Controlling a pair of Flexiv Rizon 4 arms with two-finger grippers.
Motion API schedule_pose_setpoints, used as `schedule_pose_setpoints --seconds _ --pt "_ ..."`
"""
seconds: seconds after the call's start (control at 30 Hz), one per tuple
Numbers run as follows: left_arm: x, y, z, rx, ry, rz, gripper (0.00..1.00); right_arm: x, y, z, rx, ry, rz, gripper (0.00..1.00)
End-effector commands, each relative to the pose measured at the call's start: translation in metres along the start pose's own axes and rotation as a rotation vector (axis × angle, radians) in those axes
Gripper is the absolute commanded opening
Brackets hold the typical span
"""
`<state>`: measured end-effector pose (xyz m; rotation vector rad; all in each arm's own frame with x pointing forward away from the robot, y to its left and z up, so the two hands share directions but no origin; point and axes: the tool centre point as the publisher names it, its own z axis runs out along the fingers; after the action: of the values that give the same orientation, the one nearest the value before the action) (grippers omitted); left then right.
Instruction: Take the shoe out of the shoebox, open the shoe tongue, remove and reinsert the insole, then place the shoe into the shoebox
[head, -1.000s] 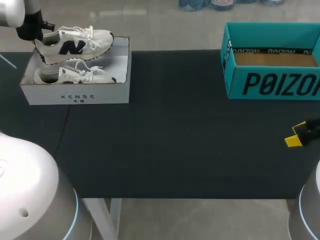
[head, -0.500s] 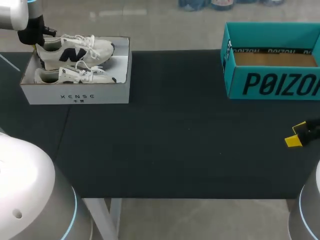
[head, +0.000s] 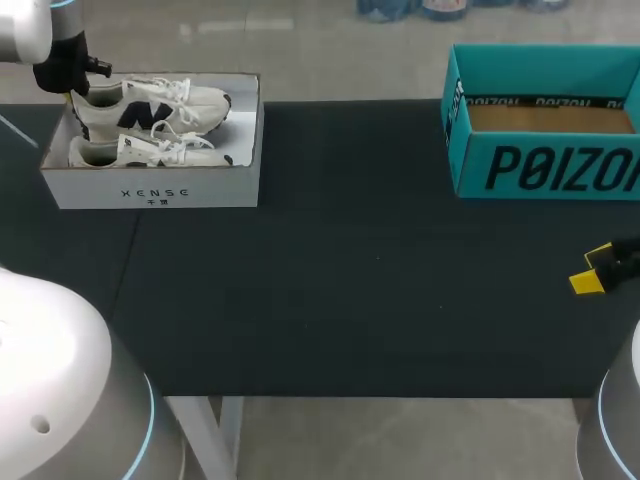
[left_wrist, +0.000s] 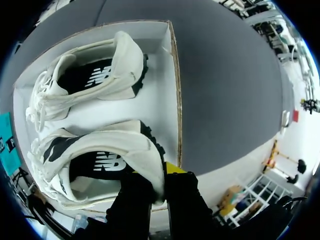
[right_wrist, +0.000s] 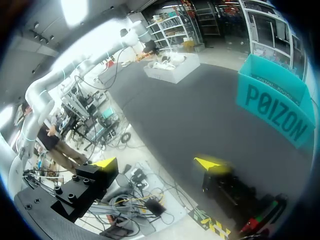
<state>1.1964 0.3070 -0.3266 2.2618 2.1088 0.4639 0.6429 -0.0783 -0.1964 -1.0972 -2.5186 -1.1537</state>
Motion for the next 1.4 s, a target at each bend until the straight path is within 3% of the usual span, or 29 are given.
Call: schedule_pose_setpoints --seconds 0.03,0.83,0.87,0.9,1.03,1.4 --pt "-0.006 -0.004 0.004 -0.010 0.004 0.002 0.00 0.009 -0.008 -0.004 -0.012 -0.041 0.000 1.00" --pt "-0.020 -0.007 0.043 -0.046 0.058 -0.028 0.00 0.009 -0.008 -0.004 -0.012 -0.041 0.000 1.00" --pt "-0.020 -0.006 0.043 -0.049 0.066 -0.035 0.29 0.009 -0.008 -0.004 -0.012 -0.041 0.000 1.00" --pt "-0.020 -0.005 0.042 -0.051 0.058 -0.040 1.00 0.009 -0.008 -0.004 -0.012 -0.041 0.000 1.00" --pt "-0.015 0.000 0.023 -0.048 0.028 -0.055 1.00 0.009 -0.008 -0.004 -0.012 -0.041 0.000 1.00" --pt "0.004 0.018 -0.070 -0.079 -0.135 -0.214 1.00 0.009 -0.008 -0.004 -0.012 -0.041 0.000 1.00"
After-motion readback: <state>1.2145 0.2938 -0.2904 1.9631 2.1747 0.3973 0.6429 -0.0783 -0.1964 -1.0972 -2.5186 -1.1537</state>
